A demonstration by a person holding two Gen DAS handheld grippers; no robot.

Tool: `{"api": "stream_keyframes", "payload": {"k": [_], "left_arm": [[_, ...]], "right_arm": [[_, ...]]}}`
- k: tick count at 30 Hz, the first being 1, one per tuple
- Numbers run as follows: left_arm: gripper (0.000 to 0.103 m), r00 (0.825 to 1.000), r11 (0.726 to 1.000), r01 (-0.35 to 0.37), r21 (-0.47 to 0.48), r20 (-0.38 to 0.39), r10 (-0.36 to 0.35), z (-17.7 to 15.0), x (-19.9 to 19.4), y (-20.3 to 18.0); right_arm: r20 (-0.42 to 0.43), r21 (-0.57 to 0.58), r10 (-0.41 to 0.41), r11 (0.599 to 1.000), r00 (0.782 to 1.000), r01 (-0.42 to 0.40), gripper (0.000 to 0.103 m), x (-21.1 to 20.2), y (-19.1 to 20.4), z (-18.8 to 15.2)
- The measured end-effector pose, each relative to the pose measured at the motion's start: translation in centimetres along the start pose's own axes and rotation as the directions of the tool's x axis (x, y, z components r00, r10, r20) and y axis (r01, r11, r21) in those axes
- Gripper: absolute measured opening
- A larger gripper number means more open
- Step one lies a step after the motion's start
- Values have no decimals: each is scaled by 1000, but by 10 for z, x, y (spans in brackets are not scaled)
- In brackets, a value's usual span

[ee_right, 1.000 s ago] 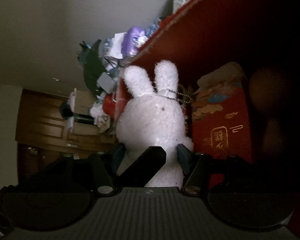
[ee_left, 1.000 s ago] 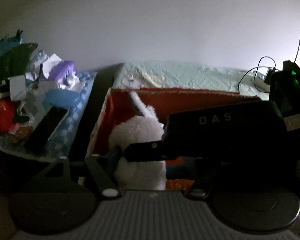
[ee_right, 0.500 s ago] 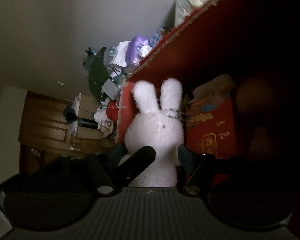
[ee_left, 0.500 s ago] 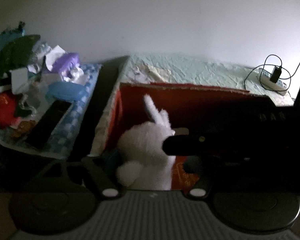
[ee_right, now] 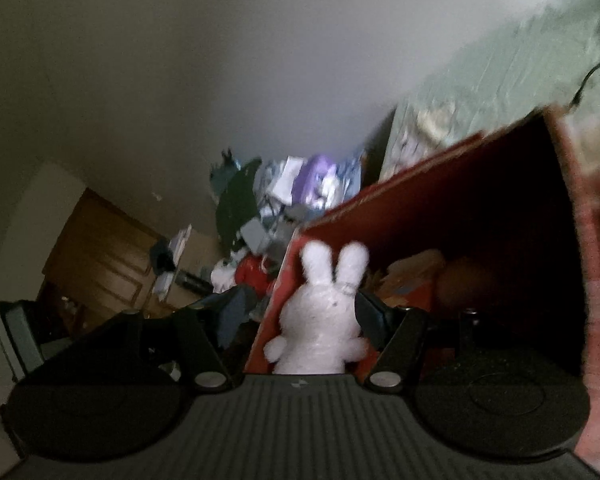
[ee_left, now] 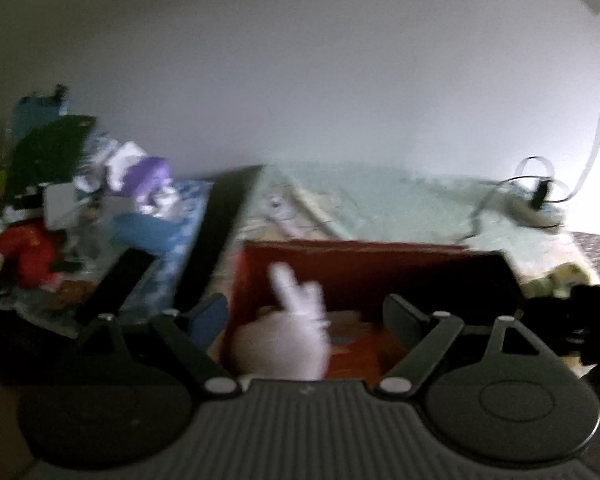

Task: Organize objects
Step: 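Carry the white bunny with the right tool into the red box and release, then move the right tool back to the green plush and grasp it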

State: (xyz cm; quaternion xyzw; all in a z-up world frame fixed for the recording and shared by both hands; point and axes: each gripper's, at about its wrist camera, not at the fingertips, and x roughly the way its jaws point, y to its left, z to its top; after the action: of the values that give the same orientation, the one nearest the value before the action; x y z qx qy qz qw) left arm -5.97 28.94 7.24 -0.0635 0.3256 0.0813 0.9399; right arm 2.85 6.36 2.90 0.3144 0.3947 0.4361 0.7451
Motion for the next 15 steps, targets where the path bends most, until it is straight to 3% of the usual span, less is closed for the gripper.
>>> {"api": "stream_keyframes", "payload": {"k": [8,15], "left_arm": [[85,978,972,208,109,-44,-205,0,7,-91],[87,933,913,358,195,-104,-343,-9,16,-178]], "right_arm": [[146,-1,-110,994,983,111,62,-93,-27,-2],[250,128,-249,966,936,223,62,-178,-77,-6]]}}
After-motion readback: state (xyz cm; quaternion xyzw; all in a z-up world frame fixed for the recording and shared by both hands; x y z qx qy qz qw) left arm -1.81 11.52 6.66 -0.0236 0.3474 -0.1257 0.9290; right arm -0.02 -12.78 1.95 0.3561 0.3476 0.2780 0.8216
